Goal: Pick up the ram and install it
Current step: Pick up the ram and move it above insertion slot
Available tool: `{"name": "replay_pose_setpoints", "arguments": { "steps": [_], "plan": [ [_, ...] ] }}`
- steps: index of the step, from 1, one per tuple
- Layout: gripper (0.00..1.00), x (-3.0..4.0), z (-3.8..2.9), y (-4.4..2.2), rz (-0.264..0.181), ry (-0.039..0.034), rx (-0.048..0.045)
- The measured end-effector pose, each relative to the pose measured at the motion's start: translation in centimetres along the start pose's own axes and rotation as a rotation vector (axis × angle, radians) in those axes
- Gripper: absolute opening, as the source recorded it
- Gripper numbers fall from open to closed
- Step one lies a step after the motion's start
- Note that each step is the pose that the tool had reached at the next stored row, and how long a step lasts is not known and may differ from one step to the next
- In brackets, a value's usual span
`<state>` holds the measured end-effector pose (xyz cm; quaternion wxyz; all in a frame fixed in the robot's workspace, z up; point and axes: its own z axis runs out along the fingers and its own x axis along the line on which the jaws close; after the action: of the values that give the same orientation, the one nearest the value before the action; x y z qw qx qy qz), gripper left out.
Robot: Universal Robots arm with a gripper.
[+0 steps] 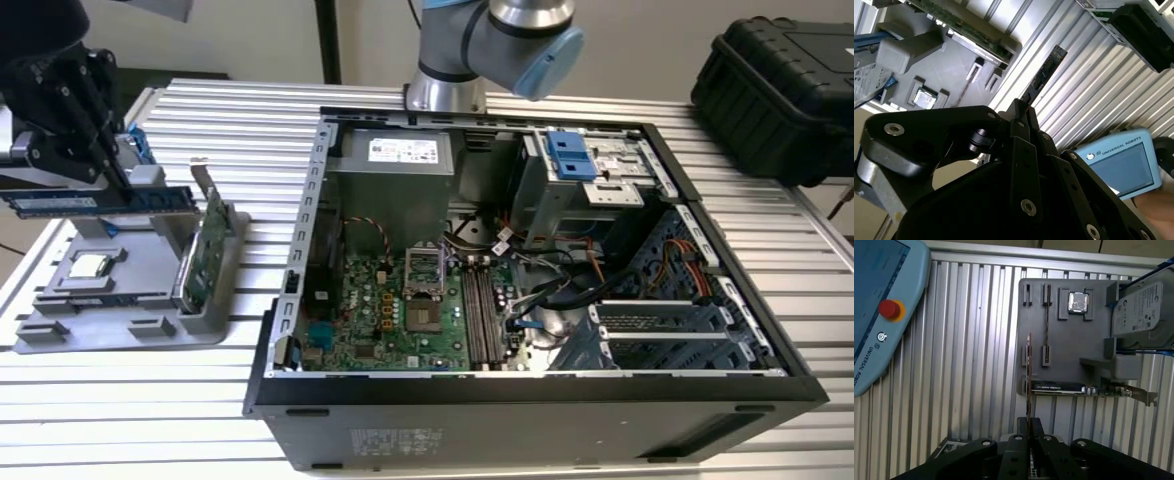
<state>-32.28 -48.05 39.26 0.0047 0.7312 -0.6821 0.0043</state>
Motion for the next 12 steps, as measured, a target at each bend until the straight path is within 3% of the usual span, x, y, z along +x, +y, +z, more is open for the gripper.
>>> {"name": "replay_pose_setpoints", "arguments": {
  "steps": [12],
  "plan": [
    [0.0, 0.02, 0.0, -0.77, 0.0, -0.0001, 0.0001]
  ]
}}
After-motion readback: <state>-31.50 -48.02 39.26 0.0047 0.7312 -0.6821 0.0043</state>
